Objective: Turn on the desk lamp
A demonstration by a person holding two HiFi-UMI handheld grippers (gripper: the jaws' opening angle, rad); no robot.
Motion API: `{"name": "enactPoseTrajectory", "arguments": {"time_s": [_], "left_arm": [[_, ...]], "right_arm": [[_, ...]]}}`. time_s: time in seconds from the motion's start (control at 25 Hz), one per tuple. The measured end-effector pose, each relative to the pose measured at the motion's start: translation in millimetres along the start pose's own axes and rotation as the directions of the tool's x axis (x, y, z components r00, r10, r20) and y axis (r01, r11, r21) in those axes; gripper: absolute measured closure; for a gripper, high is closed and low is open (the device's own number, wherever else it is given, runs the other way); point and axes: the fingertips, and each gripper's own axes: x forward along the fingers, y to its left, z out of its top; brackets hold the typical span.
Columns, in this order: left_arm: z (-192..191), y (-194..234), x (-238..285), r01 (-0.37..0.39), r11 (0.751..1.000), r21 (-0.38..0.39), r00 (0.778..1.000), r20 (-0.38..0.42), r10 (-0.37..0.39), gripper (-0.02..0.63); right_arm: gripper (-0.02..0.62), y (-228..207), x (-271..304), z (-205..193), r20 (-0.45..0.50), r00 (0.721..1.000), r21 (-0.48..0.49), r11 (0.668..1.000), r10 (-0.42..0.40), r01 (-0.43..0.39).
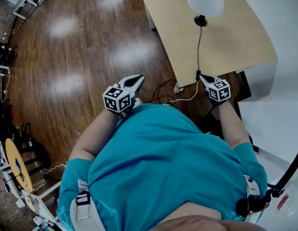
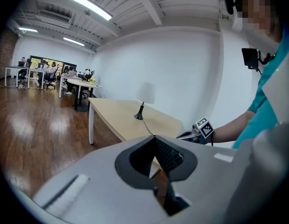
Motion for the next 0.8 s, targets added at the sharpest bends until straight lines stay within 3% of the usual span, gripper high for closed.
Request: {"name": "enactPoseTrajectory", "arguments": {"time_s": [0.36, 0.8], "left_arm": [[23, 9, 14, -0.010, 1.000, -0.008, 1.000, -0.006, 0.010, 0.606], [31, 5, 13, 0.000, 1.000, 0.009, 1.000, 0.003, 0.000, 0.606]], "right_arm": [[0.594, -37, 35, -24, -0.128, 0.991, 0.000, 0.999, -0.051, 0.051], [0.594, -48, 44, -44, -0.183, 0.980, 0.028, 0.996, -0.078, 0.084]]}}
